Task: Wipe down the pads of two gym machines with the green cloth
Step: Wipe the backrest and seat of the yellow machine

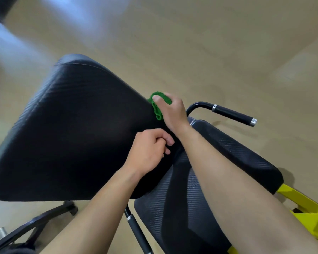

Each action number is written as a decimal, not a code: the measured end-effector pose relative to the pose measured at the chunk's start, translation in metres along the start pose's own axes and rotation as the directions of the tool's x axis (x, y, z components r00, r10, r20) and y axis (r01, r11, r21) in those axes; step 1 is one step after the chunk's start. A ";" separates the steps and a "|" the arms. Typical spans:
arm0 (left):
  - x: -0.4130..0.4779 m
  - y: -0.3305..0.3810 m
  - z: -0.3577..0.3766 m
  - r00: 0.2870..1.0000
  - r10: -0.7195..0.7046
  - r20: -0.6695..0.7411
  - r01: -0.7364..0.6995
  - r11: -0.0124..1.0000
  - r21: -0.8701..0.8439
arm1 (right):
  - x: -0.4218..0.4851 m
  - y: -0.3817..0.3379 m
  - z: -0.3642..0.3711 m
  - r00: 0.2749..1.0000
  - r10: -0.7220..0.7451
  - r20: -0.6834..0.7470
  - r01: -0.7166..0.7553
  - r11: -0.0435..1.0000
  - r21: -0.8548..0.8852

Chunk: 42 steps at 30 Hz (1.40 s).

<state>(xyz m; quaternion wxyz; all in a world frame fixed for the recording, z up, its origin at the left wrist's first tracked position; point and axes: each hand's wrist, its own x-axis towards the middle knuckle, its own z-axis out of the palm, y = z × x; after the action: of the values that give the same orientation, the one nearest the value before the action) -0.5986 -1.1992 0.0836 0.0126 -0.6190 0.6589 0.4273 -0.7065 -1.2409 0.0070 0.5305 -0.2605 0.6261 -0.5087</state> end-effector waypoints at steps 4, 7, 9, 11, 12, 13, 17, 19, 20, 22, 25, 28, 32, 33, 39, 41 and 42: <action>0.009 -0.013 0.032 0.997 -0.057 0.056 0.058 0.998 -0.018 | 0.000 0.061 -0.028 0.985 0.156 -0.068 -0.157 0.988 -0.011; 0.011 -0.021 0.047 0.994 -0.093 0.065 0.097 0.993 -0.065 | -0.007 0.099 -0.040 0.960 0.241 -0.140 -0.238 0.971 0.036; 0.010 -0.026 0.053 0.992 -0.111 0.063 0.117 0.989 -0.095 | -0.012 0.114 -0.043 0.945 0.281 -0.168 -0.273 0.959 0.071; 0.006 -0.031 0.058 0.991 -0.124 0.058 0.130 0.984 -0.120 | -0.015 0.116 -0.042 0.938 0.290 -0.189 -0.279 0.957 0.084; 0.005 -0.034 0.060 0.990 -0.126 0.056 0.132 0.982 -0.133 | -0.014 0.115 -0.041 0.935 0.292 -0.201 -0.282 0.956 0.075; 0.002 -0.038 0.061 0.990 -0.128 0.057 0.135 0.980 -0.147 | -0.014 0.112 -0.040 0.934 0.281 -0.218 -0.286 0.958 0.009; -0.011 -0.056 0.067 0.991 -0.117 0.064 0.128 0.969 -0.211 | -0.011 0.109 -0.047 0.946 0.113 -0.303 -0.277 0.766 -0.579; -0.017 -0.070 0.073 0.989 -0.131 0.074 0.147 0.953 -0.266 | -0.008 0.109 -0.053 0.950 0.116 -0.288 -0.280 0.720 -0.635; -0.019 -0.078 0.077 0.983 -0.160 0.085 0.179 0.931 -0.318 | -0.007 0.108 -0.055 0.953 0.092 -0.288 -0.266 0.711 -0.652; -0.024 -0.093 0.088 0.956 -0.255 0.144 0.292 0.824 -0.486 | -0.004 0.104 -0.054 0.956 0.010 -0.292 -0.214 0.703 -0.678; -0.028 -0.105 0.112 0.884 -0.350 0.309 0.459 0.526 -0.716 | -0.002 0.103 -0.049 0.971 -0.073 -0.227 -0.130 0.635 -0.761; -0.020 -0.105 0.137 0.858 -0.294 0.421 0.475 0.146 -0.868 | -0.001 0.113 -0.051 0.993 -0.022 -0.117 -0.086 0.545 -0.834; 0.008 -0.084 0.156 0.877 -0.247 0.413 0.395 -0.119 -0.911 | -0.006 0.101 -0.063 0.987 0.157 0.032 -0.060 0.547 -0.835; 0.015 -0.079 0.159 0.877 -0.246 0.413 0.387 -0.147 -0.910 | -0.007 0.100 -0.068 0.976 0.204 0.072 -0.048 0.527 -0.849; 0.042 -0.064 0.167 0.850 -0.282 0.446 0.353 -0.324 -0.878 | -0.013 0.105 -0.083 0.986 -0.015 0.168 0.159 0.427 -0.890; 0.044 -0.062 0.169 0.826 -0.335 0.453 0.338 -0.349 -0.874 | -0.016 0.104 -0.086 0.992 -0.035 0.120 0.123 0.449 -0.885; 0.044 -0.060 0.171 0.816 -0.362 0.451 0.326 -0.356 -0.876 | -0.017 0.104 -0.087 0.996 -0.017 0.090 0.088 0.469 -0.879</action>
<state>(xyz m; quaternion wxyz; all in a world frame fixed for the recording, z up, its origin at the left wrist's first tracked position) -0.6469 -1.1278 -0.0819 -0.3447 -0.5657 -0.1409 0.7357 -0.7603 -1.1588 -0.0884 0.3262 -0.5325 0.7716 -0.1211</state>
